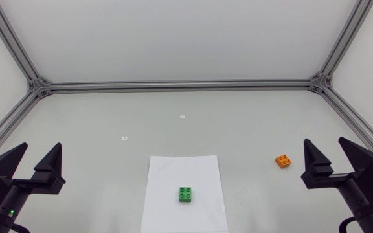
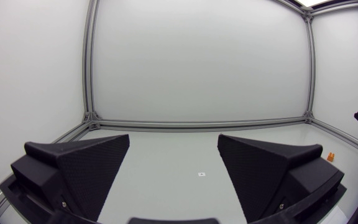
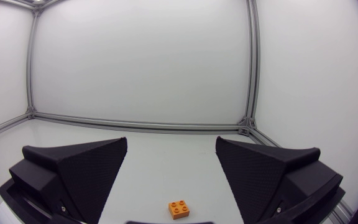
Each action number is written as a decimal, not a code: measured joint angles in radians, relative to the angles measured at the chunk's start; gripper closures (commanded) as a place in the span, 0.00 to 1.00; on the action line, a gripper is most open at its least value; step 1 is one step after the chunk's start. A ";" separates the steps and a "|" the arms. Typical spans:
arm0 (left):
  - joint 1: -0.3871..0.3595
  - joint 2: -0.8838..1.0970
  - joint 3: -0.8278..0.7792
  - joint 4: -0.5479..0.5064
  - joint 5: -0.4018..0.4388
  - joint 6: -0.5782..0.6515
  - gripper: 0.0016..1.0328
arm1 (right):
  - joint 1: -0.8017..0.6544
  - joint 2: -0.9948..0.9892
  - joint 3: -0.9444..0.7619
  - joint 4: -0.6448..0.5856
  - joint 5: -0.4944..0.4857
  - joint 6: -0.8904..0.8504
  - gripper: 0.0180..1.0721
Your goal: Pick up the orange 2x2 brick with the right arm and stack it on top of the green 2x2 brick in the center
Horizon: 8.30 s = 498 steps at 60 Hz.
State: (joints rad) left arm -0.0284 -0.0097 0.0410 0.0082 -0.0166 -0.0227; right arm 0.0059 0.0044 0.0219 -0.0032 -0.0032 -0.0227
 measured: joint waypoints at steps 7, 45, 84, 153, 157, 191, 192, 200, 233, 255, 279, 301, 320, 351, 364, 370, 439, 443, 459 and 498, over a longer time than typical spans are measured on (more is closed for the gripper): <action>0.000 0.000 0.000 0.000 0.000 0.000 0.04 | 0.000 0.000 0.000 0.000 0.000 0.000 0.04; 0.000 0.000 0.000 0.000 0.000 0.000 0.04 | 0.000 0.000 0.011 0.003 0.000 0.000 0.04; 0.000 0.000 0.000 0.000 0.000 0.000 0.04 | 0.008 0.540 0.686 -0.361 0.000 0.000 0.04; 0.000 0.000 0.000 0.000 0.000 0.000 0.04 | -0.119 1.404 1.058 -0.810 -0.122 -0.533 0.05; 0.000 0.000 0.000 0.000 0.000 0.000 0.04 | -0.119 1.448 1.041 -0.794 -0.113 -0.549 0.05; 0.000 0.000 0.000 0.000 0.000 0.000 0.04 | -0.116 1.698 0.955 -0.638 -0.065 -0.566 0.10; 0.000 0.000 0.000 0.000 0.000 0.000 0.04 | -0.115 1.701 0.952 -0.636 -0.063 -0.566 0.10; 0.000 0.000 0.000 0.000 0.000 0.000 0.04 | -0.108 1.716 0.945 -0.622 -0.052 -0.566 0.10; 0.000 0.000 0.000 0.000 0.000 0.000 0.04 | -0.098 1.744 0.945 -0.616 -0.048 -0.532 0.23; 0.000 0.000 0.000 0.000 0.000 0.000 0.04 | -0.098 1.746 0.953 -0.621 -0.048 -0.487 0.29; 0.000 0.000 0.000 0.000 0.000 0.000 0.04 | -0.099 1.761 0.967 -0.629 -0.048 -0.466 0.38; 0.000 0.000 0.000 0.000 0.000 0.000 0.04 | -0.099 1.775 0.983 -0.634 -0.048 -0.452 0.44; 0.000 0.000 0.000 0.000 0.000 0.000 0.04 | -0.100 1.775 0.987 -0.637 -0.048 -0.452 0.46; 0.000 0.000 0.000 0.000 0.000 0.000 0.04 | -0.100 1.775 0.987 -0.644 -0.048 -0.452 0.46; 0.000 0.000 0.000 0.000 0.000 0.000 0.04 | -0.100 1.775 0.987 -0.643 -0.048 -0.452 0.47; 0.000 0.000 0.000 0.000 0.000 0.000 0.04 | -0.100 1.778 0.987 -0.643 -0.048 -0.452 0.47; 0.000 0.000 0.000 0.000 0.000 0.000 0.04 | -0.099 1.780 0.985 -0.631 -0.072 -0.444 0.81; 0.000 0.000 0.000 0.000 0.000 0.000 0.04 | -0.092 1.743 0.980 -0.631 -0.072 -0.444 0.81; 0.000 0.000 0.000 0.000 0.000 0.000 0.04 | 0.055 1.543 0.941 -0.680 -0.059 -0.456 0.81; 0.000 0.000 0.000 0.000 0.000 0.000 0.04 | 0.726 1.364 0.875 -0.731 0.005 -0.444 0.83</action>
State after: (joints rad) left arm -0.0284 -0.0097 0.0410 0.0082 -0.0166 -0.0227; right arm 0.7315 1.3682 0.8970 -0.7338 0.0021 -0.4667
